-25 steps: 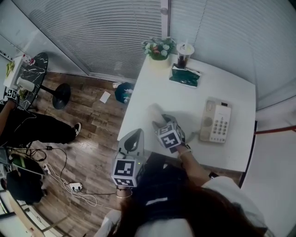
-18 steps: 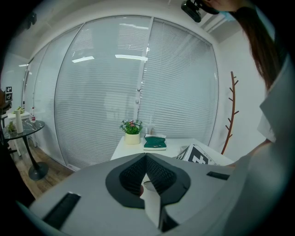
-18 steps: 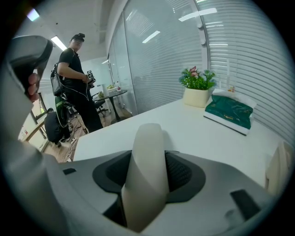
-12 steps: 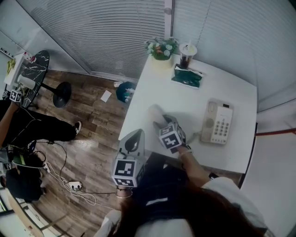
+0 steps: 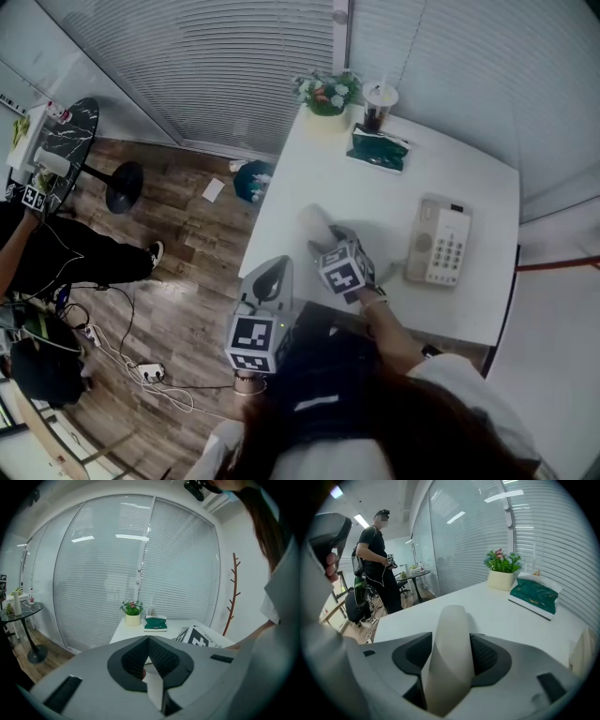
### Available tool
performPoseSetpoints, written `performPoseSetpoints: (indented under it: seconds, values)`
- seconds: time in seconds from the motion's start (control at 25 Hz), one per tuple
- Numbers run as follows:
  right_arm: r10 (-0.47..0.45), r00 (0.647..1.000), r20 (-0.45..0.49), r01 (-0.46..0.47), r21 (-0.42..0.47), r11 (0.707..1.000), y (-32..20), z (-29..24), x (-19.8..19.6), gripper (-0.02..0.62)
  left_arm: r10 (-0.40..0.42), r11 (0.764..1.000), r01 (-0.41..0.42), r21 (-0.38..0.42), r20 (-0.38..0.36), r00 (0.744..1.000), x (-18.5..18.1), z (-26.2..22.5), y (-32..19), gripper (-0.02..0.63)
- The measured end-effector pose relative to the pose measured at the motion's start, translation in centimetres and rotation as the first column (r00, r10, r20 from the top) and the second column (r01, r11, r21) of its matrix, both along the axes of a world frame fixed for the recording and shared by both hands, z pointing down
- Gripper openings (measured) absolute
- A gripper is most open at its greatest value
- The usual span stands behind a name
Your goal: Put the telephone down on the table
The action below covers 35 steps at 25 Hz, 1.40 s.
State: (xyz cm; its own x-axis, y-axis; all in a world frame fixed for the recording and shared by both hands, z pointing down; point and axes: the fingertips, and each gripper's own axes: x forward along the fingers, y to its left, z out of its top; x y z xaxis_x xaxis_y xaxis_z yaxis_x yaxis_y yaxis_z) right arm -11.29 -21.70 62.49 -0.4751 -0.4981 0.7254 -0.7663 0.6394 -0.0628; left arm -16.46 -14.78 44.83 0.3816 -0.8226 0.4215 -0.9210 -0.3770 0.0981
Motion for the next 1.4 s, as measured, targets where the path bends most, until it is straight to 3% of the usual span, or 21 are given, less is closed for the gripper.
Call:
performPoseSetpoints:
  seconds: [0.44,1.4]
  values:
    - [-0.012,0.999,-0.051,0.014,0.032,0.999,0.4,-0.5,0.5,0.259,0.017,1.000,-0.017,0.010,0.008,1.000,0.4,-0.2,0.8,-0.002]
    - [0.056,0.993,-0.101,-0.044,0.112,0.993,1.5,-2.2,2.3,0.259,0.042,0.999,-0.042,0.031,-0.018,0.999,0.6,-0.8,3.2,0.000]
